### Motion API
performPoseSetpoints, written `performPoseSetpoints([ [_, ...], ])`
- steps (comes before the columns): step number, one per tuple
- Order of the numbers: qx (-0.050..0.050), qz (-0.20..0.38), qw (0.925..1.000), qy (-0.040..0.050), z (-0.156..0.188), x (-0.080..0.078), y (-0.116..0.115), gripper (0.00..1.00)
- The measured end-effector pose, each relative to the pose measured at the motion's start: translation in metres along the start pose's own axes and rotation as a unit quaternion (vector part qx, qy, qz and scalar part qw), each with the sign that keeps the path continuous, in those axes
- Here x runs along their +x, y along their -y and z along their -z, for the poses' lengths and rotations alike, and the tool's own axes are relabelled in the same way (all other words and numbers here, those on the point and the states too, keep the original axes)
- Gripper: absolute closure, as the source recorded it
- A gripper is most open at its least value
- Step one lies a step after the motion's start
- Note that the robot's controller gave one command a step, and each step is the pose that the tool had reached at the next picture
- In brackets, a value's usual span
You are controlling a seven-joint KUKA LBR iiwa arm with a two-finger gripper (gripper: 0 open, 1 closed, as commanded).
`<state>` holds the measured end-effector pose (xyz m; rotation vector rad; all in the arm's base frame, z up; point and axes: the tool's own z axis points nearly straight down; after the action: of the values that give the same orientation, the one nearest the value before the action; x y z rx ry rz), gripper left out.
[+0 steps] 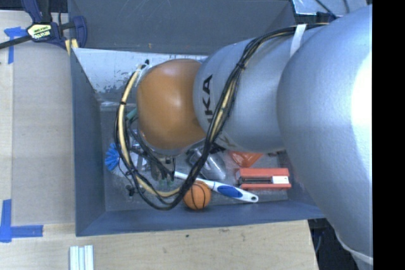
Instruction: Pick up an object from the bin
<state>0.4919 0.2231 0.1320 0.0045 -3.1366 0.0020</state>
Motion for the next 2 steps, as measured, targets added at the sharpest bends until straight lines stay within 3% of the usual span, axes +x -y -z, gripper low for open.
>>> performPoseSetpoints([
  [2, -0.001, -0.024, 0.9997, 0.0028, -0.007, -0.010, -0.001, 0.00],
])
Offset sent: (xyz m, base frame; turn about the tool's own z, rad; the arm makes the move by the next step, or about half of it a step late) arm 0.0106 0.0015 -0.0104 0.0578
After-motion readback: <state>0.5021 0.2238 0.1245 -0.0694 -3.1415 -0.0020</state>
